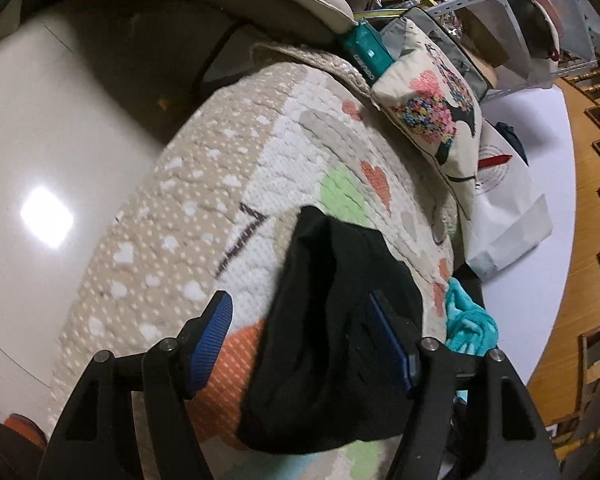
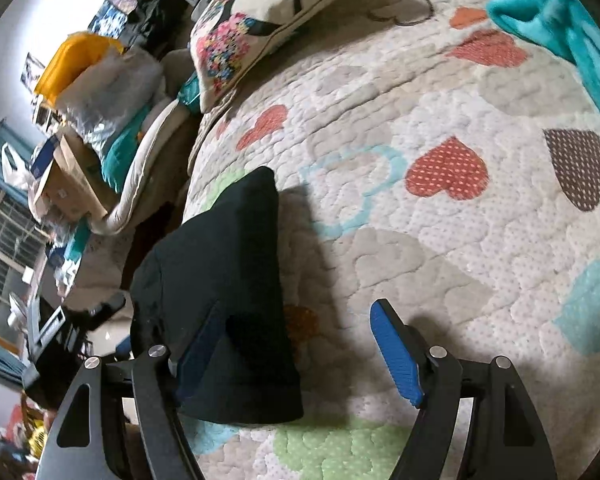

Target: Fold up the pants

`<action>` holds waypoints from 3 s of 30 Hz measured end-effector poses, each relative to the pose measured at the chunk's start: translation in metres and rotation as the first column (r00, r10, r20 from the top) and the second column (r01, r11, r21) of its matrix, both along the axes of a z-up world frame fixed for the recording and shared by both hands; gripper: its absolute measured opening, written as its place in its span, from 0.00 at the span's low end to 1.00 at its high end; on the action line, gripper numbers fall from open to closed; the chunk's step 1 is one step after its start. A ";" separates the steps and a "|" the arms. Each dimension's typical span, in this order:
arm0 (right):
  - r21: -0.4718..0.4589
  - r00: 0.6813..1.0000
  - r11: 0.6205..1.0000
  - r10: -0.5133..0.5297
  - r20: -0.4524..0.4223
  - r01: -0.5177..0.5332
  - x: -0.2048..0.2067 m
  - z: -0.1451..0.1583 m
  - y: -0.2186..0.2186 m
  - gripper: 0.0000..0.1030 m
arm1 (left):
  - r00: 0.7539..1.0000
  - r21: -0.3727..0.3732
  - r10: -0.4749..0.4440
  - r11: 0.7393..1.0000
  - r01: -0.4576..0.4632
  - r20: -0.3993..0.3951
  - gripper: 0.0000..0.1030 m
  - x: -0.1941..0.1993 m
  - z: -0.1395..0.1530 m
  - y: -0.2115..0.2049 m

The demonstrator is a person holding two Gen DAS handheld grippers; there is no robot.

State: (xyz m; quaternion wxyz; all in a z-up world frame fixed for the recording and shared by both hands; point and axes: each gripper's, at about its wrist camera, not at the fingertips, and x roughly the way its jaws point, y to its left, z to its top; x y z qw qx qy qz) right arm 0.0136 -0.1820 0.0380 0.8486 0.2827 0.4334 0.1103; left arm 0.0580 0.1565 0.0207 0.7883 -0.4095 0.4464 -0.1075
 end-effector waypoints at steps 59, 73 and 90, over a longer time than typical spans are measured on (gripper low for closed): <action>-0.028 0.993 0.994 0.111 0.048 -0.109 0.089 0.023 0.001 0.40 | 0.956 0.323 -0.285 0.900 0.294 -0.076 0.36 0.081 0.022 -0.150; -0.066 0.999 0.997 -0.023 0.025 0.025 0.081 0.025 -0.030 0.59 | 0.976 0.373 -0.201 0.902 0.218 -0.085 0.49 0.080 0.045 -0.121; -0.142 0.996 0.988 -0.045 0.075 0.056 0.031 0.046 -0.023 0.63 | 0.990 0.312 -0.051 0.946 0.090 -0.132 0.65 0.041 0.053 -0.077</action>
